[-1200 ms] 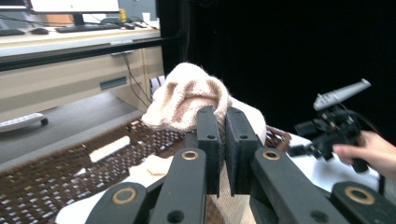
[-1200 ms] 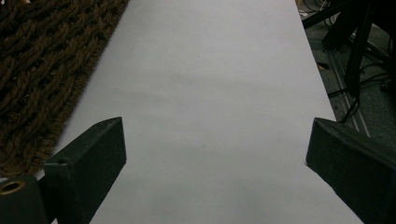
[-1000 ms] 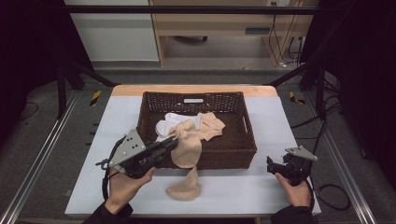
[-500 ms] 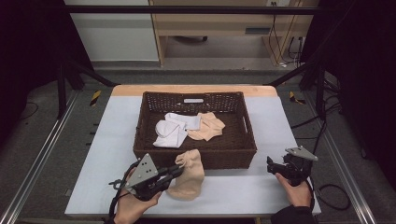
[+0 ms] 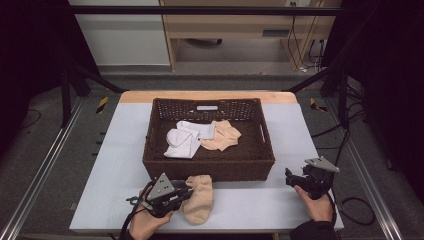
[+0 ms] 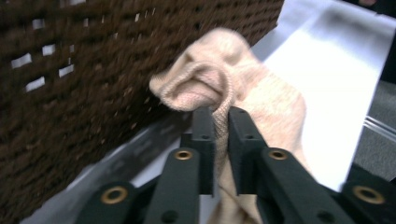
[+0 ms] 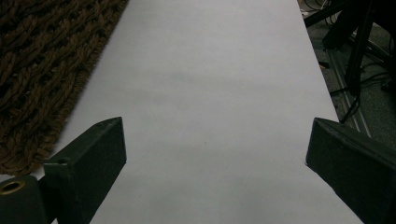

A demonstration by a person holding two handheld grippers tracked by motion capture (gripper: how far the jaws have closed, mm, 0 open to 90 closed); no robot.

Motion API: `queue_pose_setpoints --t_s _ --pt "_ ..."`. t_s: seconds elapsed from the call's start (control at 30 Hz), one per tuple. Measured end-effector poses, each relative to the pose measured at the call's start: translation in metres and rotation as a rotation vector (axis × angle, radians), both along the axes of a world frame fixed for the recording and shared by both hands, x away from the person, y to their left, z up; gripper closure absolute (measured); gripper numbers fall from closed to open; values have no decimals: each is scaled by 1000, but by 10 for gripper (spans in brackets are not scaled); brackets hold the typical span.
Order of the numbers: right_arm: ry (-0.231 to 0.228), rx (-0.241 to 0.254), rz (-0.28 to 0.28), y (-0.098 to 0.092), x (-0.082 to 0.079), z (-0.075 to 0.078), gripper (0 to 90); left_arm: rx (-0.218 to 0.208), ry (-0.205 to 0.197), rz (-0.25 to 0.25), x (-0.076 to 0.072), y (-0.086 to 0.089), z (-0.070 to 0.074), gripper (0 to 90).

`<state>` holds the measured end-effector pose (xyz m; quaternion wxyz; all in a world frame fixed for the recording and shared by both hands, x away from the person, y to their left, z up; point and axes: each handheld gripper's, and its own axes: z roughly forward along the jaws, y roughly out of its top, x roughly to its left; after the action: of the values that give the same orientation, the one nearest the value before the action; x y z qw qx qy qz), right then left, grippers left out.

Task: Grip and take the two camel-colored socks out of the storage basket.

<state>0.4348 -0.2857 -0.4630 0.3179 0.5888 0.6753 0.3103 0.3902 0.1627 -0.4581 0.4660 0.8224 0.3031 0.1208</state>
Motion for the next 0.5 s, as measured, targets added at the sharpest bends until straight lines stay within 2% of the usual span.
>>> queue_pose_setpoints --t_s 0.07,0.13,0.23,0.3,0.5 --pt "5 5 0 1 0 0 52 0 -5 16 1 2 -3 693" --pt "1 0 3 1 0 0 51 -4 -20 43 1 8 -4 554" --pt "-1 4 1 0 -1 0 50 -25 -44 87 1 21 -3 423" --pt "-1 6 0 0 -1 0 51 -39 -45 122 1 35 -3 378" --pt "-2 7 -3 0 -1 1 51 -18 -25 211 3 64 -11 344"
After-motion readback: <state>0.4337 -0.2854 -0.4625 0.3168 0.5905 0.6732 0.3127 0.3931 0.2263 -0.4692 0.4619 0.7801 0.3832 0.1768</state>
